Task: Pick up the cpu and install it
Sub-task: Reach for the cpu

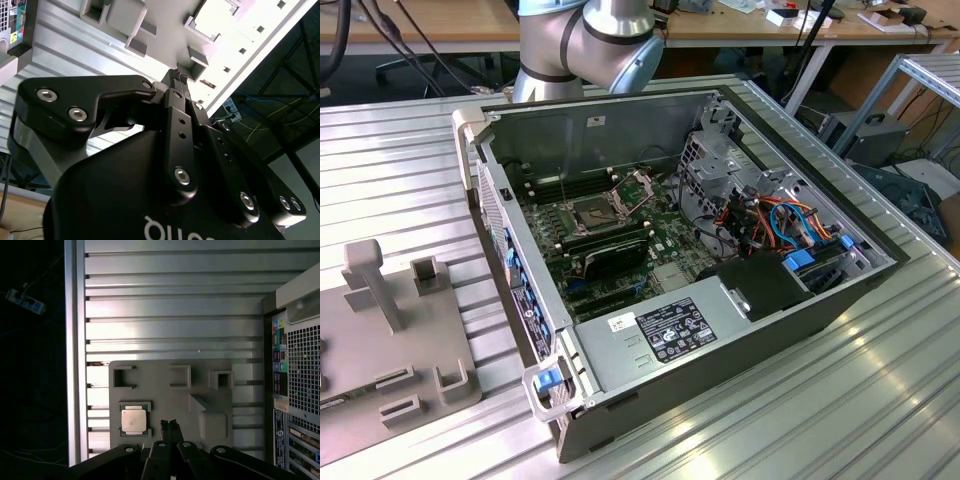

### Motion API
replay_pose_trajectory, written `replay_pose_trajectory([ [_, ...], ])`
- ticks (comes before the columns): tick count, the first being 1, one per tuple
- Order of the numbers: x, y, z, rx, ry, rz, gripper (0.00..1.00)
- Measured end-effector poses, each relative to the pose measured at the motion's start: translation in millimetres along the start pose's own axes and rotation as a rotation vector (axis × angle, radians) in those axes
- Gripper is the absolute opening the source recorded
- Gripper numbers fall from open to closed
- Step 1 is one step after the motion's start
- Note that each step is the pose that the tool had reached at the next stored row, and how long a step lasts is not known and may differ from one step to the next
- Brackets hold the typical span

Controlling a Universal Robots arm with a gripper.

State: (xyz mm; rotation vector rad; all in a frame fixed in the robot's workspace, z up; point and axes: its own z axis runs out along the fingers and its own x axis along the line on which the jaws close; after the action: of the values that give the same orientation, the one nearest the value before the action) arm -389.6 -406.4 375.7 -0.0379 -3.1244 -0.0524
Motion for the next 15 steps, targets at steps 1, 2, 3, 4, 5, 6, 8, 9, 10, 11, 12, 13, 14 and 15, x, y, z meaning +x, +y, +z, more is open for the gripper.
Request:
replay_pose_trajectory([
  [1,0.0,-0.7,0.5,-0.0001,0.0,0.0,0.11],
  [2,0.0,-1.4,1.0,-0.0001,-0.0001,0.0,0.11],
  [3,0.1,-1.7,1.3,-0.0001,-0.0001,0.0,0.11],
  [4,0.1,-2.1,1.8,0.0,0.0001,0.0,0.11],
  [5,0.1,-2.5,2.1,0.0001,0.0001,0.0,0.11],
  [6,0.3,-2.8,2.6,0.0001,0.0001,0.0,0.11],
  [8,0.7,-3.4,3.5,0.0,0.0001,0.0,0.11],
  [9,0.9,-3.6,3.9,0.0001,0.0001,0.0,0.11],
  [10,1.8,-4.3,4.6,0.0002,0.0003,0.0,0.11],
  [11,2.9,-4.8,5.5,0.0,0.0,0.0,0.11],
  [12,3.8,-5.0,6.1,0.0001,0.0001,0.0,0.11],
  [13,4.3,-5.2,6.7,0.0,0.0,0.0,0.11],
  [14,5.1,-5.7,8.1,0.0,0.0,0.0,0.11],
  [15,5.6,-6.0,9.3,0.0,0.0001,0.0,0.11],
])
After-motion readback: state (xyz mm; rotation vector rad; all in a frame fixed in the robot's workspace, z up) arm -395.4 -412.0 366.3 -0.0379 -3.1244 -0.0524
